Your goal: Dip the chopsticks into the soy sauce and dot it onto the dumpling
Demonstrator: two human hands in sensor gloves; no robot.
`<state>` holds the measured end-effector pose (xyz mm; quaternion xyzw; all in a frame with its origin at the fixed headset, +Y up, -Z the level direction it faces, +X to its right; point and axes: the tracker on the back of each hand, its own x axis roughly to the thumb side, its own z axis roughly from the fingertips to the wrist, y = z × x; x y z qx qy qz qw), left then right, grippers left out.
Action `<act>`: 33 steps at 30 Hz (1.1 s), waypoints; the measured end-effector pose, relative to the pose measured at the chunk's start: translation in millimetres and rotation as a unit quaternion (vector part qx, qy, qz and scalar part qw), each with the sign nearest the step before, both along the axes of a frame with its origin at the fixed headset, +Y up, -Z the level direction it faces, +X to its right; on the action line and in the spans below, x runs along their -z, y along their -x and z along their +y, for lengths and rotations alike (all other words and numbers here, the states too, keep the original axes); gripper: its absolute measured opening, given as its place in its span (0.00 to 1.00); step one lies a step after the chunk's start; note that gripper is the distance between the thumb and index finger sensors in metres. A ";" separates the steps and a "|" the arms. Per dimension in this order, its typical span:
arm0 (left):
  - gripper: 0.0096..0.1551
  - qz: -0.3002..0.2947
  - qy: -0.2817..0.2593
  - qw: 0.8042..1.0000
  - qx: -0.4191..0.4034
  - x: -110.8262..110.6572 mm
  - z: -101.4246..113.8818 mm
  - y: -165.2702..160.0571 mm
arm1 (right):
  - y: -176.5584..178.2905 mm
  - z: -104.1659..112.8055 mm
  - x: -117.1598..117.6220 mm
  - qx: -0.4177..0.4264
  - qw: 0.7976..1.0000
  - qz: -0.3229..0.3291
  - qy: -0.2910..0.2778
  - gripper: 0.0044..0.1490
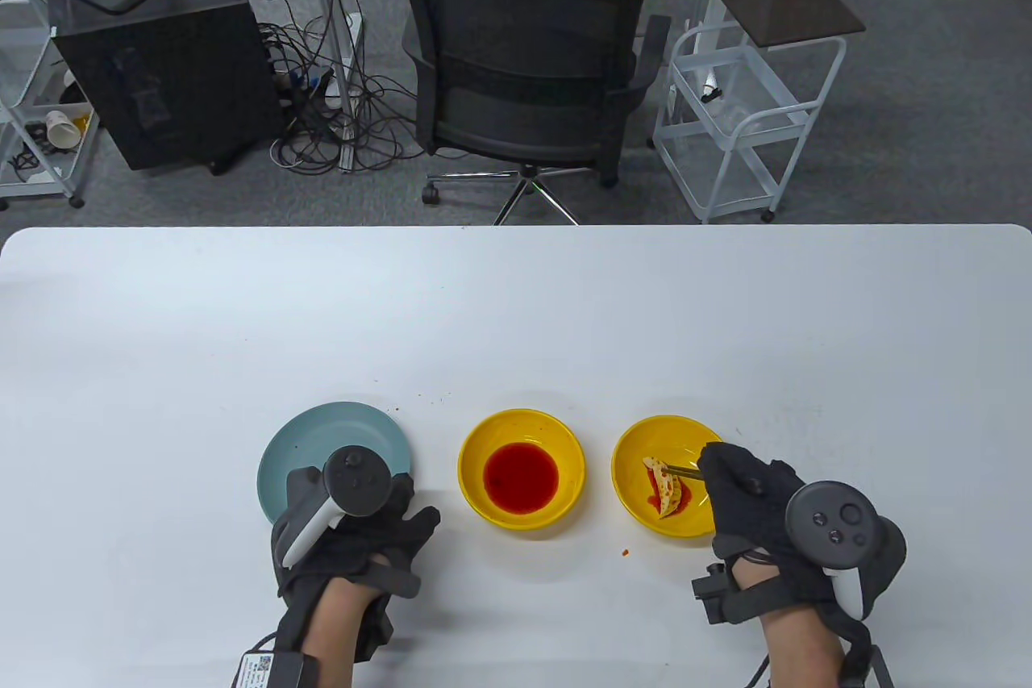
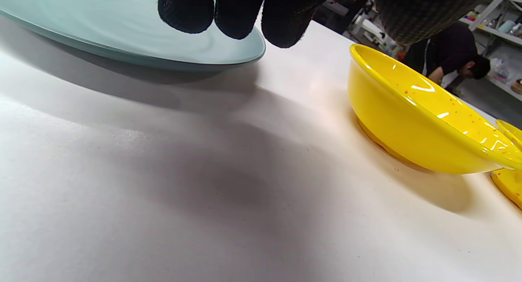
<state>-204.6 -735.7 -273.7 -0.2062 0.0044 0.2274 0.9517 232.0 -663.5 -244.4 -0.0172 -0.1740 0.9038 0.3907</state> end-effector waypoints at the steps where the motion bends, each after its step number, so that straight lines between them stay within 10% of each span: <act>1: 0.47 0.000 0.000 1.000 0.001 0.1 0.0 -0.1 | -1.2 0.8 -0.5 -0.002 1.000 -0.003 0.002 0.32; 21: 0.47 0.000 0.000 1.000 -0.002 0.1 -0.2 0.4 | -1.1 4.8 -4.2 0.000 1.000 -0.005 -0.010 0.32; 33: 0.43 -0.032 -0.086 0.988 -0.121 -6.9 18.8 -14.9 | 54.1 26.1 -33.7 -0.114 0.973 0.114 -0.167 0.33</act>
